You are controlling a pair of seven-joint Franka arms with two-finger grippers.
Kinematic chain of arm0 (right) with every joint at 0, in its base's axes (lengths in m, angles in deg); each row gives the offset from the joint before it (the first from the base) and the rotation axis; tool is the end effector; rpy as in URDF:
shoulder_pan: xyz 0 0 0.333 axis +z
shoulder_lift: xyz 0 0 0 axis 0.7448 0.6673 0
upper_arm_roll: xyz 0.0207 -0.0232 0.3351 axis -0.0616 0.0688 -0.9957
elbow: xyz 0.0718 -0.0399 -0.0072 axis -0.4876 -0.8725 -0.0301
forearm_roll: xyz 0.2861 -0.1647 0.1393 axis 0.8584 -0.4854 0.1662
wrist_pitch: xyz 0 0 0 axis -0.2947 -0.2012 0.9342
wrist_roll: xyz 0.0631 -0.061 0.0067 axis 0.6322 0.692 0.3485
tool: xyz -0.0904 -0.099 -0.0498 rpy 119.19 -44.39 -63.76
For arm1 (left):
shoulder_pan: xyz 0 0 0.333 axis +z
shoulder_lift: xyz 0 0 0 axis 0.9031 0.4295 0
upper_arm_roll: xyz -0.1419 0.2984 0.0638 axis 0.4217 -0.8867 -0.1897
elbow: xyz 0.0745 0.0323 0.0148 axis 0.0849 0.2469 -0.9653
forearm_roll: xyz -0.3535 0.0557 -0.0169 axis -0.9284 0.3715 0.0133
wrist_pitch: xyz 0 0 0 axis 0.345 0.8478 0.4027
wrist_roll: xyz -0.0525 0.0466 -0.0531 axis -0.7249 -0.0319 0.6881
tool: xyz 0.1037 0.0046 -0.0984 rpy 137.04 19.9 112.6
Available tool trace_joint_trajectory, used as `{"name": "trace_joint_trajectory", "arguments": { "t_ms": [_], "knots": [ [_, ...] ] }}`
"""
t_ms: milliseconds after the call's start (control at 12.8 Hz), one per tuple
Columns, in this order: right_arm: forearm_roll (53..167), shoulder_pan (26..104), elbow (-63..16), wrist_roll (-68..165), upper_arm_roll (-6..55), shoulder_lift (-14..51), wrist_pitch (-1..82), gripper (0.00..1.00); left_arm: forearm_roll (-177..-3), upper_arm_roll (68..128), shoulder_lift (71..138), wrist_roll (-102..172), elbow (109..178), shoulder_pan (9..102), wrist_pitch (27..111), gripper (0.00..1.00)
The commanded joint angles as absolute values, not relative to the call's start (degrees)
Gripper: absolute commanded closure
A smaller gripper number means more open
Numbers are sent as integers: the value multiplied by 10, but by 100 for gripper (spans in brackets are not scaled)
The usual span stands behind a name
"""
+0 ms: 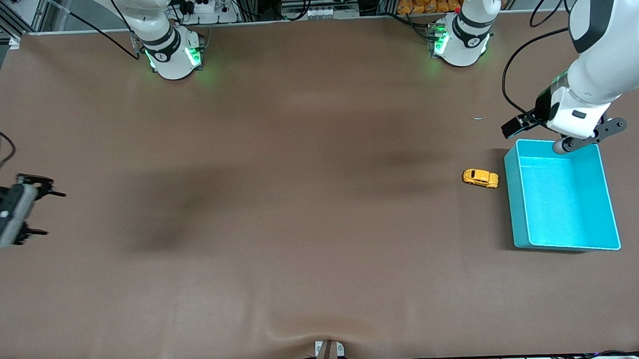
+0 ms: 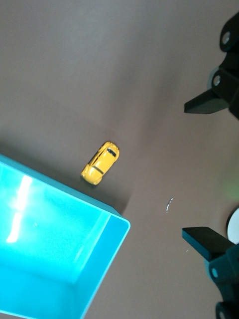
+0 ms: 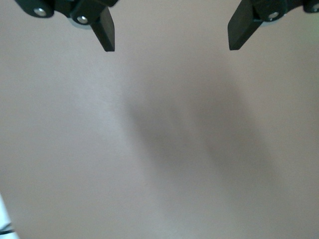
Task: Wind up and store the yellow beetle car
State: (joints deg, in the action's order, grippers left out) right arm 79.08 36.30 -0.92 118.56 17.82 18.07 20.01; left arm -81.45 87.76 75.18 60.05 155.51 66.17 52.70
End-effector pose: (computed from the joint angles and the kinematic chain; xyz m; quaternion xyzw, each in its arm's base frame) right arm 0.6332 -0.1069 0.4825 -0.8481 -0.5249 -0.0060 0.0710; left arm 0.4823 -0.0580 0.4919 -0.9740 -0.2172 0.0595 0.0251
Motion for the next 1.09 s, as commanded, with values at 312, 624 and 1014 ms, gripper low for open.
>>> {"name": "trace_joint_trajectory", "arguments": {
  "t_ms": [312,624,1014],
  "knots": [
    [793,425,31,820,175,101,122,0,-828,881,740,879,1714,678,701,0],
    [773,454,31,630,174,70,95,0,-824,880,805,998,1744,684,803,0],
    [769,459,-26,558,177,-11,94,0,-823,879,868,1067,1811,700,974,0]
  ]
}}
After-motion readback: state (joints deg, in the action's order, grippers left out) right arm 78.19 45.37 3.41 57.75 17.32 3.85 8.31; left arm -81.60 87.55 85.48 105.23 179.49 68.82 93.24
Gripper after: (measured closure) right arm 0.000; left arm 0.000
